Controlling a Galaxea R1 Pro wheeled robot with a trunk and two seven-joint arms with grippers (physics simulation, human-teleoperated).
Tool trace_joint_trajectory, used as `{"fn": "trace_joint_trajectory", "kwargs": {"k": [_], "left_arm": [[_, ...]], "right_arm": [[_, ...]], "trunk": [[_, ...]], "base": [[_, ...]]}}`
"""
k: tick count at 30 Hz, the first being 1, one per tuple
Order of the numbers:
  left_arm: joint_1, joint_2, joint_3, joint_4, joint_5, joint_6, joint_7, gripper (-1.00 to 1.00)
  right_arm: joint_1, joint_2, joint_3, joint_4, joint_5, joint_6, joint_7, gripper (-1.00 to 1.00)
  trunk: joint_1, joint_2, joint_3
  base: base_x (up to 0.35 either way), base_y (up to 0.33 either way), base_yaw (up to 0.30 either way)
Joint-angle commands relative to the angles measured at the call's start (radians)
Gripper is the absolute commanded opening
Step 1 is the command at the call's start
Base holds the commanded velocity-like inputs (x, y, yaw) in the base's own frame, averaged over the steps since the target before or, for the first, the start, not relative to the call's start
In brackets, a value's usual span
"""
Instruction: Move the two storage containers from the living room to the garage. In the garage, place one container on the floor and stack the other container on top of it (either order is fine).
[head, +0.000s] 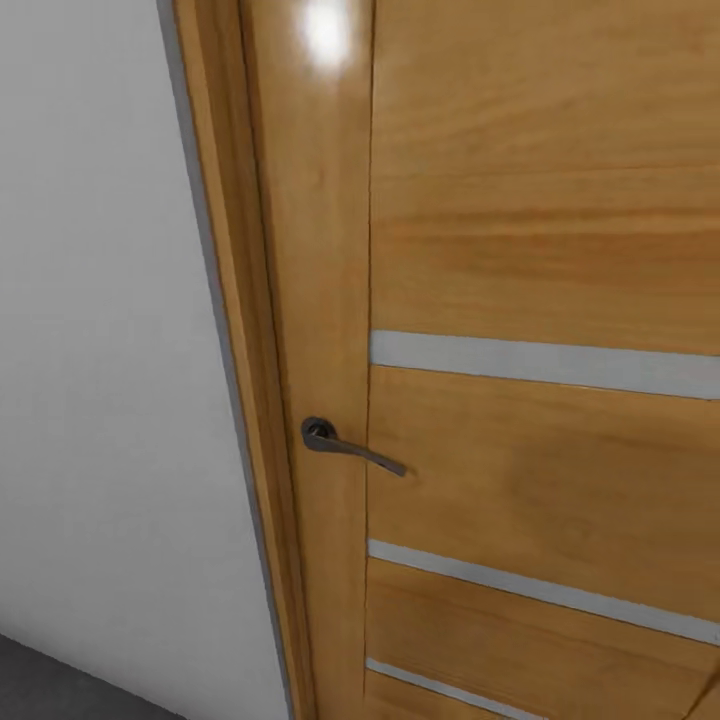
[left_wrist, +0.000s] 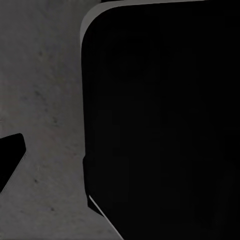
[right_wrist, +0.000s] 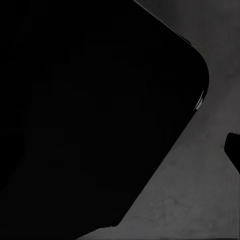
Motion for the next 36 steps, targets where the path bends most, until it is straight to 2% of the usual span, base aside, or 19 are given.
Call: {"fn": "trace_joint_trajectory", "kwargs": {"k": [1, 36], "left_arm": [[0.0, 0.0, 0.0, 0.0, 0.001, -0.001, 0.0, 1.0], [0.0, -0.001, -0.001, 0.0, 0.001, -0.001, 0.0, 1.0]], "right_arm": [[0.0, 0.0, 0.003, 0.0, -0.004, -0.003, 0.0, 1.0], [0.0, 0.0, 0.003, 0.0, -0.004, -0.003, 0.0, 1.0]], "trunk": [[0.0, 0.0, -0.001], [0.0, 0.0, -0.001]], "base": [[0.0, 0.0, -0.243], [0.0, 0.0, -0.243]]}}
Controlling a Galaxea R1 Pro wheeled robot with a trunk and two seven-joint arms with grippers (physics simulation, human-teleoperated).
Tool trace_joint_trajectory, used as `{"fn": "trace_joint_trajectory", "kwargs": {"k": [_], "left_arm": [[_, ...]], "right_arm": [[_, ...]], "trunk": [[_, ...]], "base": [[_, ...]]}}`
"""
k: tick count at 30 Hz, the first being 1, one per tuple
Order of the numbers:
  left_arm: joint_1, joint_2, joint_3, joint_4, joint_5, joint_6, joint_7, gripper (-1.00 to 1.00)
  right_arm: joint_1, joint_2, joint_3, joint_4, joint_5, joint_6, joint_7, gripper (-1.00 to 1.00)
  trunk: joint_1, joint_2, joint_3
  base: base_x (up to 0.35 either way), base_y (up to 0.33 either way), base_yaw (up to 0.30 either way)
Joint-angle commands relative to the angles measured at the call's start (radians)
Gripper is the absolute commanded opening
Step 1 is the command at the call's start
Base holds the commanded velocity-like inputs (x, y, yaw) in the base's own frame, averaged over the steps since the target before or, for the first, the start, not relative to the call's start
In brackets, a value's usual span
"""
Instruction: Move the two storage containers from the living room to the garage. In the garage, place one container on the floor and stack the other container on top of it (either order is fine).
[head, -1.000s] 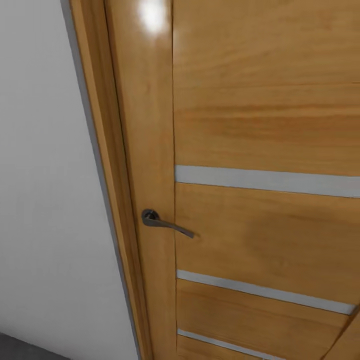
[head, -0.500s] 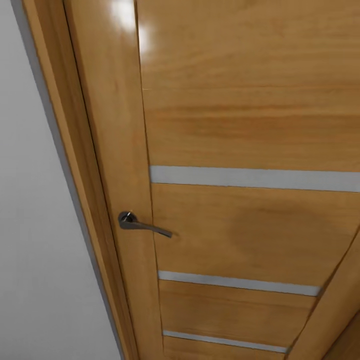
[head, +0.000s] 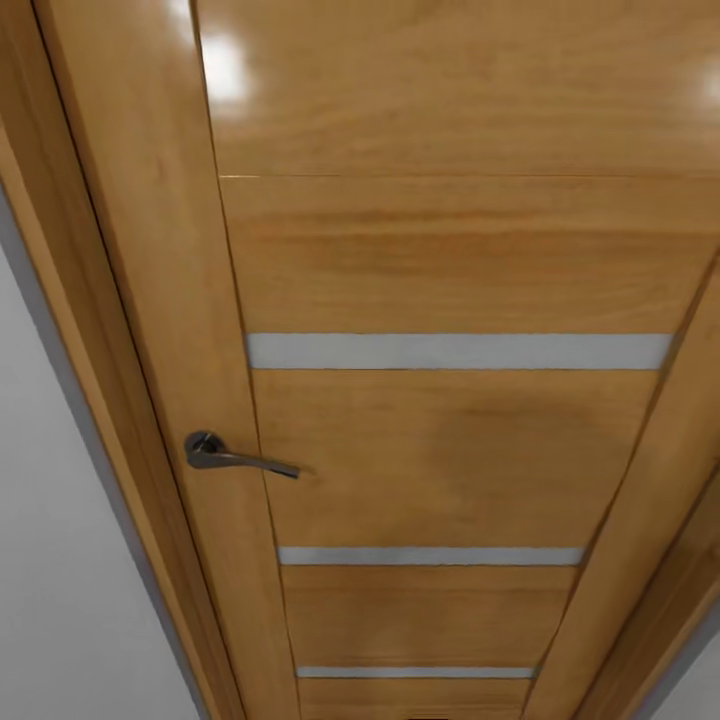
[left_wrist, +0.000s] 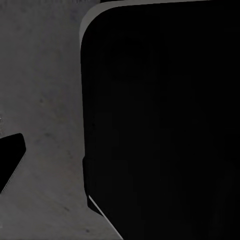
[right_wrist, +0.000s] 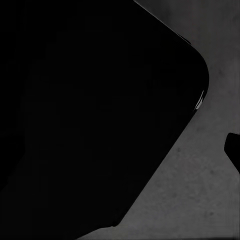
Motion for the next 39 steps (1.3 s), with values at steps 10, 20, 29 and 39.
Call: {"fn": "trace_joint_trajectory", "kwargs": {"k": [10, 20, 29, 39], "left_arm": [[0.0, 0.0, 0.0, 0.0, 0.001, -0.001, 0.0, 1.0], [0.0, -0.001, 0.002, -0.001, 0.003, -0.002, 0.0, 1.0], [0.0, 0.0, 0.003, -0.002, 0.005, -0.003, 0.002, 1.0], [0.0, 0.001, 0.004, -0.002, 0.006, -0.003, 0.002, 1.0]], "right_arm": [[0.0, 0.0, 0.004, 0.0, -0.004, -0.003, 0.0, 1.0], [0.0, 0.0, 0.004, 0.0, -0.004, -0.003, 0.0, 1.0], [0.0, 0.0, 0.004, 0.0, -0.004, -0.003, 0.0, 1.0], [0.0, 0.0, 0.004, 0.0, -0.004, -0.003, 0.0, 1.0]], "trunk": [[0.0, 0.0, -0.001], [0.0, 0.0, -0.001], [0.0, 0.0, -0.001], [0.0, 0.0, -0.001]], "base": [[0.0, 0.0, -0.232], [0.0, 0.0, -0.029], [0.0, -0.118, 0.0], [0.0, -0.069, 0.0]]}}
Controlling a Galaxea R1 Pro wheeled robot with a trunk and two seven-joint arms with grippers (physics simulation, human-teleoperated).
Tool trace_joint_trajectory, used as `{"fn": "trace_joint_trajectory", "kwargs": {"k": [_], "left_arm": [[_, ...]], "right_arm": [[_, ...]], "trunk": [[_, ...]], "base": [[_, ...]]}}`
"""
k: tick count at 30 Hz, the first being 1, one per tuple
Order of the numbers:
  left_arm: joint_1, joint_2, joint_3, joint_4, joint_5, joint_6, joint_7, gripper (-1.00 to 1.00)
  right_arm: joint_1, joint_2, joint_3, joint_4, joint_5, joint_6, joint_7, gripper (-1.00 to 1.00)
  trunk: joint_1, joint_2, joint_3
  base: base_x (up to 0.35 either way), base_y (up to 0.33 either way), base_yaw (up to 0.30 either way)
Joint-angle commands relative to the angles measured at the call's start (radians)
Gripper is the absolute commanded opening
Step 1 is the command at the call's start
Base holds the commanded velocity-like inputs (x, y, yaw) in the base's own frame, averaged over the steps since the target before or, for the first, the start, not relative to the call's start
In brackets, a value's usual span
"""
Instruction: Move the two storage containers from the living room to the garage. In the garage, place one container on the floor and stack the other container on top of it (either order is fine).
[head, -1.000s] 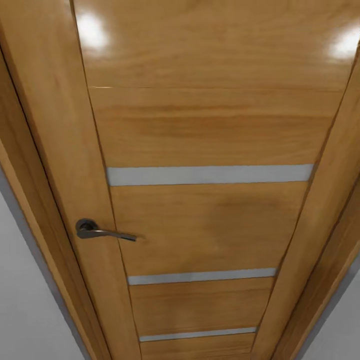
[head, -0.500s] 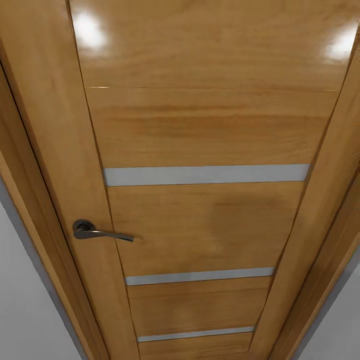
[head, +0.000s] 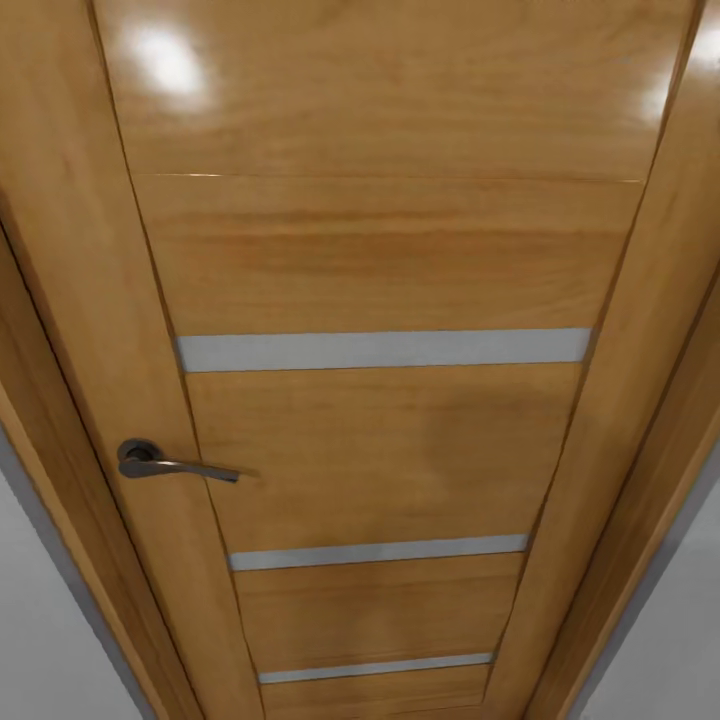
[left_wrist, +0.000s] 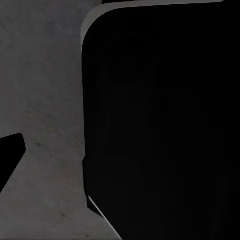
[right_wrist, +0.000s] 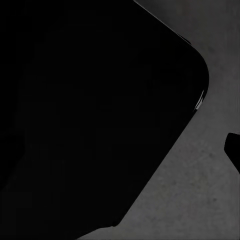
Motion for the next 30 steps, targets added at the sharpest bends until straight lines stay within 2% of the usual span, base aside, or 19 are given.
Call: {"fn": "trace_joint_trajectory", "kwargs": {"k": [1, 13, 30], "left_arm": [[0.0, 0.0, 0.001, 0.0, 0.002, -0.001, 0.0, 1.0], [0.0, 0.001, 0.001, 0.0, 0.005, -0.001, 0.0, 1.0], [0.0, 0.0, 0.001, 0.0, 0.006, -0.001, 0.0, 1.0]], "right_arm": [[0.0, 0.0, 0.004, 0.0, -0.004, -0.003, 0.0, 1.0], [0.0, 0.0, 0.004, 0.0, -0.004, -0.003, 0.0, 1.0], [0.0, 0.0, 0.004, 0.0, -0.004, 0.0, 0.0, 1.0]], "trunk": [[0.0, 0.0, -0.001], [0.0, 0.0, -0.001], [0.0, 0.0, -0.001]], "base": [[-0.032, -0.002, 0.0], [-0.235, 0.0, 0.0], [-0.014, -0.002, 0.0]]}}
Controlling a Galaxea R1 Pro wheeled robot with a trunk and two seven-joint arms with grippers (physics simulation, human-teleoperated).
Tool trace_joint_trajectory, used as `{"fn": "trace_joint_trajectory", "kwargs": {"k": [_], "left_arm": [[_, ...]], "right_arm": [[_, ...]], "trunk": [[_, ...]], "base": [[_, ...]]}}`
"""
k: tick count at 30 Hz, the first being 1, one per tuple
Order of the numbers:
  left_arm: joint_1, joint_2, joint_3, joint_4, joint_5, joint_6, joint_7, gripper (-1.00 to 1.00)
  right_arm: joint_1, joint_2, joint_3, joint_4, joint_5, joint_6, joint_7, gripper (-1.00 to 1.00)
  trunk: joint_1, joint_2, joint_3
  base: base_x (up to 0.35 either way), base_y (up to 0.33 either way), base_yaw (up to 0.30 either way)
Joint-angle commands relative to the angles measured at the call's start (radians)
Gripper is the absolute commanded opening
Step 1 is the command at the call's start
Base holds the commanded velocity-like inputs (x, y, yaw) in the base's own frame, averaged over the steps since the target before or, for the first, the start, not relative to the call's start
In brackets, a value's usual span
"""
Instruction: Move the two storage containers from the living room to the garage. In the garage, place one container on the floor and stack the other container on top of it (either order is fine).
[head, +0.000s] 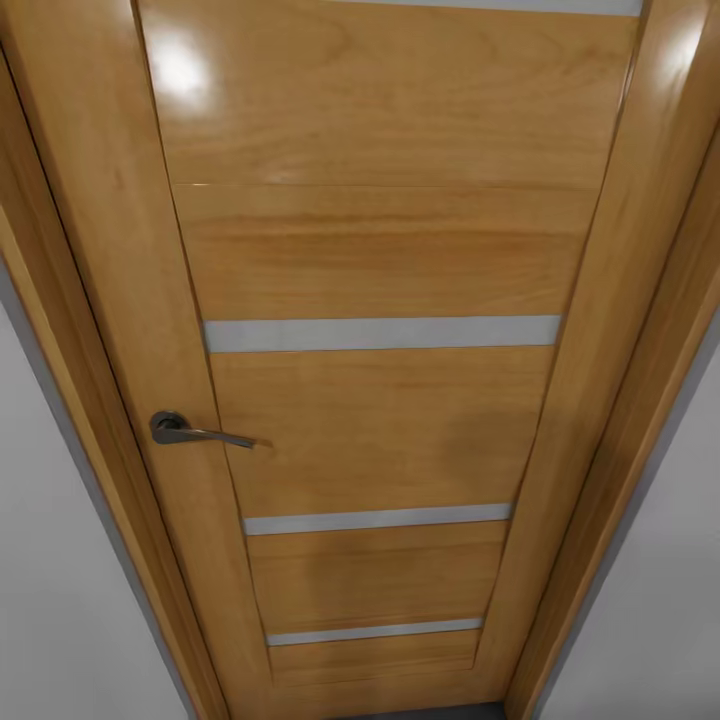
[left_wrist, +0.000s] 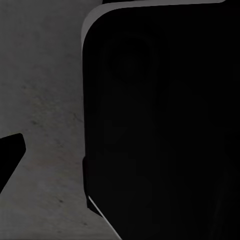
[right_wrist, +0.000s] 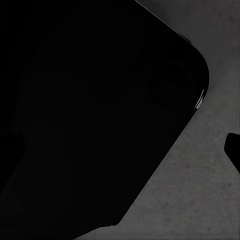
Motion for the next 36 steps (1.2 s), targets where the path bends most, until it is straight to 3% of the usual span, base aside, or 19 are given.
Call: {"fn": "trace_joint_trajectory", "kwargs": {"k": [1, 22, 28, 33, 36], "left_arm": [[0.0, 0.0, 0.0, 0.0, 0.002, -0.001, 0.0, 1.0], [0.0, -0.001, 0.0, 0.0, 0.002, -0.001, 0.001, 1.0], [-0.002, 0.001, 0.005, -0.003, 0.003, -0.001, 0.001, 1.0], [-0.002, 0.001, 0.007, -0.003, 0.0, -0.001, 0.0, 1.0], [-0.002, 0.0, 0.008, -0.003, 0.0, -0.001, 0.0, 1.0]], "right_arm": [[0.0, 0.0, 0.004, 0.0, -0.004, -0.003, 0.0, 1.0], [0.0, -0.001, 0.004, 0.0, -0.004, -0.004, 0.0, 1.0], [-0.015, -0.031, 0.0, 0.003, -0.038, -0.025, 0.005, 1.0], [-0.015, -0.003, 0.002, 0.003, -0.011, 0.002, 0.005, 1.0], [-0.015, -0.001, 0.002, 0.003, 0.006, 0.005, 0.005, 1.0]], "trunk": [[0.0, 0.0, -0.001], [0.0, 0.0, -0.001], [0.0, 0.0, -0.001], [0.0, 0.0, -0.001], [0.0, 0.0, -0.001]], "base": [[0.0, -0.088, 0.0], [0.0, -0.031, 0.0], [0.0, 0.0, 0.0], [0.0, 0.0, 0.0], [0.0, 0.0, 0.0]]}}
